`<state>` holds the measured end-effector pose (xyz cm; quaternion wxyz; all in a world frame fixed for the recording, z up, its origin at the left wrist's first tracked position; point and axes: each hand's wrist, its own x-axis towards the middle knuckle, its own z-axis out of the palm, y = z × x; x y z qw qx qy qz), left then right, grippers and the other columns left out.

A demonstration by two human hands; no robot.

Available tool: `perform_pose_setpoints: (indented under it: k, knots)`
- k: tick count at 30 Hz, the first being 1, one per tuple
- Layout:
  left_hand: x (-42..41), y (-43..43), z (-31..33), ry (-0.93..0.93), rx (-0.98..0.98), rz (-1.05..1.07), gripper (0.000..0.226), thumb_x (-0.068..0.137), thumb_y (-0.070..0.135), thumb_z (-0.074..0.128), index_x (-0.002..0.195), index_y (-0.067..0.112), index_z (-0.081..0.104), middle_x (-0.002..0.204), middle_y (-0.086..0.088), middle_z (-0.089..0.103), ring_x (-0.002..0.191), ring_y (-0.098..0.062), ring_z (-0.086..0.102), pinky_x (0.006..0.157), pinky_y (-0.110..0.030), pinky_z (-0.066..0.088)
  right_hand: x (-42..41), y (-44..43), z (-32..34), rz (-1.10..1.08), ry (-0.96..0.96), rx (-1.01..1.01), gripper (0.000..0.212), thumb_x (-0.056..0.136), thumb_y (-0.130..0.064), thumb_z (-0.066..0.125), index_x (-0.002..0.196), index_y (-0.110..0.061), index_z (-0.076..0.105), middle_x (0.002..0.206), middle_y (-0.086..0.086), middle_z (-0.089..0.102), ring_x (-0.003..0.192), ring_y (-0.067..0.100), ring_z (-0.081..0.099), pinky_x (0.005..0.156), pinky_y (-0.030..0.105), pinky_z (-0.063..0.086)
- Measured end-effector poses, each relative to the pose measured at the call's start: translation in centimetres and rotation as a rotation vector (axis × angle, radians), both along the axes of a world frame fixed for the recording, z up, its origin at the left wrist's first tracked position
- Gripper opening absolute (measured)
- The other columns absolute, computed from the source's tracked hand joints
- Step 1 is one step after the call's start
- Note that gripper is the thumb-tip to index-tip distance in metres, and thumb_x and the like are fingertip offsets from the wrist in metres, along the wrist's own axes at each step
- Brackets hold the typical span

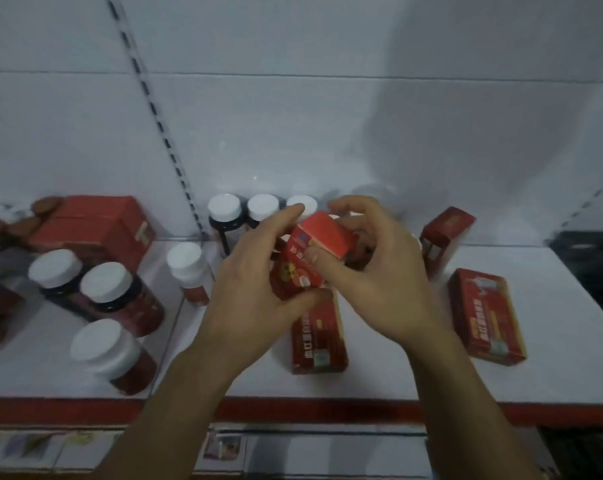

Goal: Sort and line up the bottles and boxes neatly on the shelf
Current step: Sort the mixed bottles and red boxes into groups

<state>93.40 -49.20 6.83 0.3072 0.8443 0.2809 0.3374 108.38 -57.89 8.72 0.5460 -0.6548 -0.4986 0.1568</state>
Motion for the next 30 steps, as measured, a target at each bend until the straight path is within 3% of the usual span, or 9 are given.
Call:
perform_pose_setpoints:
  k: [3,6,9,12,16,20,23,26,30]
  knots:
    - [-5.1,3.2,0.9,0.147,0.160,0.122,0.072,0.082,0.054,0.073,0.145,0.033,0.046,0.134,0.019,0.053,0.119,0.003,0.048,0.098,-0.014,0.039,-1.4,4.1,2.0,0.063,0.021,0.089,0.038,0.085,-0.028,0.081,0.118,-0.030,0.061,0.108,-0.011,0.071,0.101,0.009,0.069,0.079,0.032,0.060]
    - [-10.7,6.5,1.3,0.250,0.218,0.340,0.058,0.089,0.042,0.070,0.142,0.026,0.052,0.135,0.008,0.055,0.122,-0.011,0.049,0.101,-0.031,0.042,-3.5,9.0,4.9,0.149,-0.028,0.142,0.035,0.086,-0.028,0.080,0.117,-0.026,0.064,0.109,-0.011,0.072,0.101,0.006,0.069,0.084,0.027,0.057]
    - [-15.6,9.0,1.8,0.277,0.223,0.449,0.035,0.093,0.032,0.065,0.127,0.024,0.062,0.125,0.008,0.059,0.116,-0.015,0.052,0.095,-0.034,0.043,-6.3,14.3,7.1,0.288,-0.126,0.076,0.042,0.086,-0.031,0.080,0.123,-0.027,0.061,0.110,-0.011,0.070,0.098,0.002,0.068,0.082,0.018,0.055]
    - [-19.4,11.5,1.7,0.348,0.169,0.470,0.034,0.096,0.042,0.053,0.125,0.027,0.063,0.122,0.006,0.061,0.113,-0.019,0.054,0.092,-0.039,0.046,-8.8,19.9,6.9,0.367,-0.434,-0.123,0.052,0.080,-0.035,0.083,0.123,-0.029,0.055,0.097,-0.016,0.063,0.084,-0.002,0.064,0.073,0.006,0.048]
    - [-21.5,15.4,1.0,0.399,0.086,0.383,0.039,0.098,0.039,0.052,0.132,0.022,0.061,0.129,0.003,0.061,0.118,-0.020,0.056,0.098,-0.039,0.047,-11.4,26.1,3.0,0.420,-0.857,-0.346,0.059,0.081,-0.035,0.077,0.132,-0.020,0.051,0.103,0.001,0.064,0.093,0.021,0.062,0.074,0.032,0.049]
    - [-20.9,18.0,0.2,0.444,0.055,0.193,0.031,0.097,0.032,0.063,0.127,0.026,0.063,0.123,0.008,0.063,0.115,-0.013,0.057,0.098,-0.037,0.049,-13.4,29.3,-0.7,0.392,-1.151,-0.334,0.043,0.082,-0.045,0.064,0.118,-0.022,0.057,0.099,0.002,0.069,0.092,0.028,0.064,0.086,0.038,0.048]
    - [-21.6,18.9,-0.9,0.425,0.033,0.115,0.029,0.095,0.037,0.064,0.124,0.031,0.063,0.117,0.013,0.062,0.109,-0.008,0.056,0.093,-0.038,0.050,-14.3,29.4,-2.1,0.314,-1.241,-0.391,0.034,0.083,-0.023,0.070,0.114,-0.019,0.057,0.100,0.005,0.066,0.095,0.028,0.063,0.081,0.036,0.044]
    - [-22.9,19.9,-1.3,0.455,0.022,0.037,0.044,0.089,0.034,0.074,0.131,0.035,0.059,0.122,0.017,0.058,0.112,-0.006,0.055,0.096,-0.035,0.050,-15.1,28.9,-3.1,0.195,-1.184,-0.433,0.047,0.081,-0.008,0.075,0.123,-0.015,0.056,0.112,0.010,0.056,0.099,0.029,0.059,0.074,0.035,0.046]
    - [-23.5,21.4,-0.9,0.571,-0.004,-0.058,0.066,0.077,0.024,0.086,0.132,0.042,0.055,0.121,0.019,0.055,0.111,-0.008,0.054,0.096,-0.035,0.049,-15.4,28.6,-2.8,0.024,-1.293,-0.403,0.053,0.076,-0.024,0.084,0.122,-0.018,0.059,0.117,0.007,0.058,0.110,0.029,0.055,0.080,0.039,0.049]
